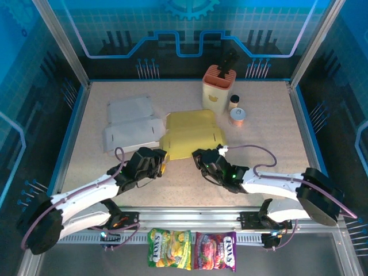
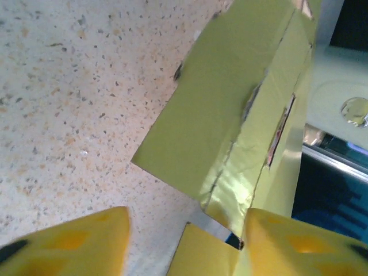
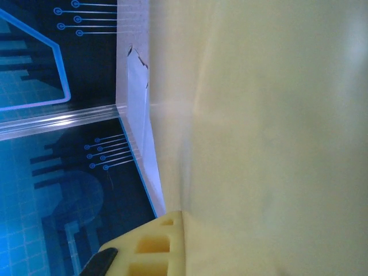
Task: Fold the paper box
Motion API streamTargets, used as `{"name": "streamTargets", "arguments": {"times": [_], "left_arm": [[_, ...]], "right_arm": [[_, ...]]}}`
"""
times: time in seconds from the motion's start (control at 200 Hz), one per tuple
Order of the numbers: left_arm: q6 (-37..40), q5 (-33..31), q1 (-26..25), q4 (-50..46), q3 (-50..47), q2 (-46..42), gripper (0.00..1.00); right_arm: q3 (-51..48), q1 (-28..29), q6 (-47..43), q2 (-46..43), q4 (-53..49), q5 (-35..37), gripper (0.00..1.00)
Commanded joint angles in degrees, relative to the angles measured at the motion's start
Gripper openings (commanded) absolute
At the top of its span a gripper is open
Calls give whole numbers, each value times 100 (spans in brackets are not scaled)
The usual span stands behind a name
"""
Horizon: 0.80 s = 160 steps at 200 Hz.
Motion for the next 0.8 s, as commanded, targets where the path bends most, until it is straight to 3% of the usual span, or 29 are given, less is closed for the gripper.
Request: {"name": "streamTargets", "arguments": {"times": [0.0,0.1,0.385,0.565,0.675,0.795], "left_arm": [[606,-183,-23,-1341,609,-645,68],[1272,-368,-19,-2195,1168,-973,75],[2620,-1290,336,-4498,3234,-809,74],[3264,-1191,631,-4393,3850,-502,73],[3481,-902,797,-4347,4117,-202,72],[3674,-218,1115,-4375,4290,220,69]], "right_arm": [[681,-214,-281,-425,-1403,210,0],[1271,-387,-547,-689,-2150,202,0],[3589,-609,-624,-1081,-5431,-68,0],[5394,-527,-193,-812,-7606,-268,0],[6172,-776,38,-303,-8211,-549,0],[5925,-1613,-219,202,-7454,-1608,0]]}}
